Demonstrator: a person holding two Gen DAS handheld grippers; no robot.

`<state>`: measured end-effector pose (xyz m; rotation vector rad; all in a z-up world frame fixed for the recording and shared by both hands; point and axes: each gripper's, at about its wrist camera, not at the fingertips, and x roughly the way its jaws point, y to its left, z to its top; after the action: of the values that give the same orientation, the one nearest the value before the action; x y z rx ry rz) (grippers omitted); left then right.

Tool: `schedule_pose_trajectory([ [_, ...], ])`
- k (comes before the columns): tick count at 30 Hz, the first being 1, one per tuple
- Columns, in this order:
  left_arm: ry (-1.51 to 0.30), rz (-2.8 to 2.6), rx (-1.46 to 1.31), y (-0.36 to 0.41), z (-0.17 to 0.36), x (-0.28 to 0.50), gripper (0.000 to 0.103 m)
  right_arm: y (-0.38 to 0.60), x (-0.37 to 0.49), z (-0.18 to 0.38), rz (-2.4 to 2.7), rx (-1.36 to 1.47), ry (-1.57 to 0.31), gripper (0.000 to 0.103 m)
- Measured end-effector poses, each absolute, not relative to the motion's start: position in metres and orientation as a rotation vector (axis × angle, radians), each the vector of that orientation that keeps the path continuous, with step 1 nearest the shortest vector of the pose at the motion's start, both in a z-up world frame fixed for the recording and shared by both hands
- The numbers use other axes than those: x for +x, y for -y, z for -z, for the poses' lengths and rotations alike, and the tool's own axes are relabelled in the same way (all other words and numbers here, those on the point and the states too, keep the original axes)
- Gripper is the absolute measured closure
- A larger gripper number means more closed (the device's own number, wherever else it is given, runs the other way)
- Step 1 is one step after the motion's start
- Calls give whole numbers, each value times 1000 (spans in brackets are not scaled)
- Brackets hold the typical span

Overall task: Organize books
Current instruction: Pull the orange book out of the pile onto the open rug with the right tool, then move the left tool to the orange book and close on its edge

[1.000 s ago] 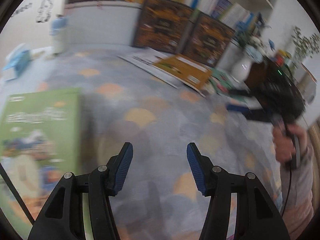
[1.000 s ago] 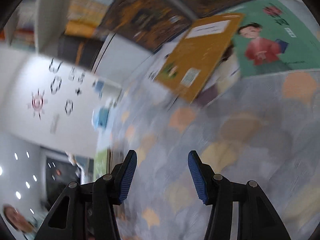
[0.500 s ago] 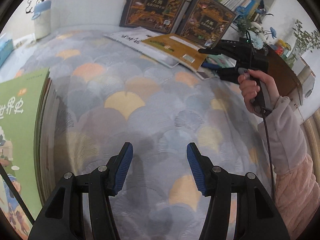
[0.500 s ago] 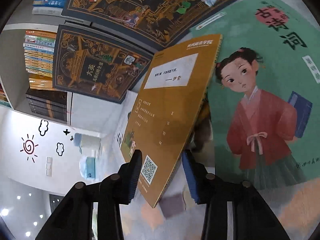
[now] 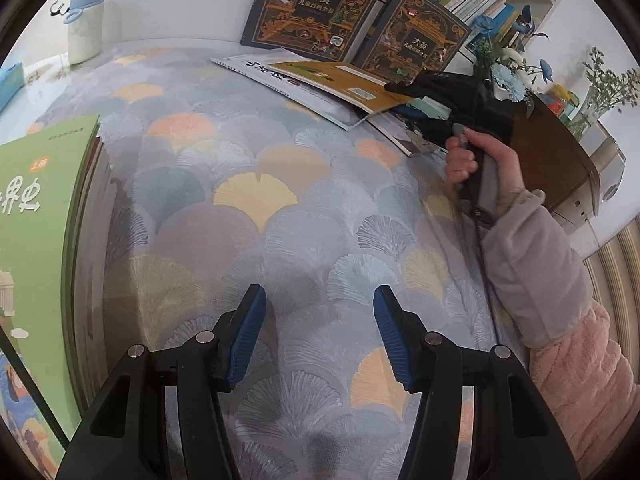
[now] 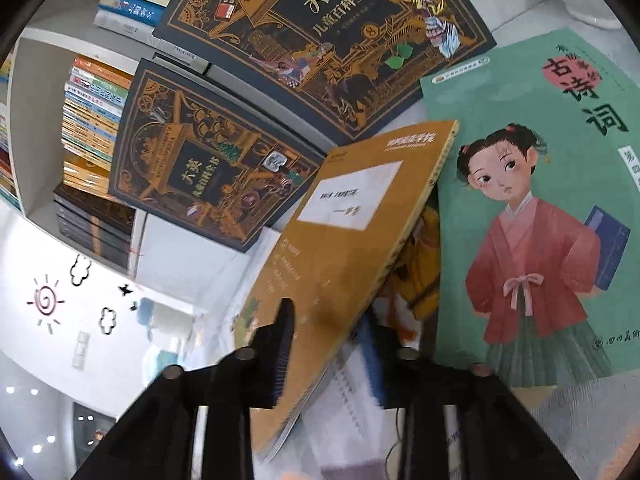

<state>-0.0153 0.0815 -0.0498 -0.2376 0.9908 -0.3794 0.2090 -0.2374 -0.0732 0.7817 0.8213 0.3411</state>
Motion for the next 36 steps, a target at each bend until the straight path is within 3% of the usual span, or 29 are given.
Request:
schedule_pose_trajectory([
  [6,-974,391,-219,-77,46,-18,49,232,201,66,-365,770,-791,90],
  [12,-947,395,-200,-74,38,-20,49,231,155,32,-427,733,-780,91],
  [23,-844,387,-176,-74,4,-53,49,254,-2,-93,-526,521,-904,91],
  [25,-831,387,-195,-78,2,-64,47,237,-18,-92,-550,496,-971,96],
  [31,-860,373,-195,-81,8,-92,47,165,-30,-37,-650,424,-1131,97],
  [36,-903,416,-176,-65,16,-114,47,181,-29,-25,-613,299,-1118,90],
])
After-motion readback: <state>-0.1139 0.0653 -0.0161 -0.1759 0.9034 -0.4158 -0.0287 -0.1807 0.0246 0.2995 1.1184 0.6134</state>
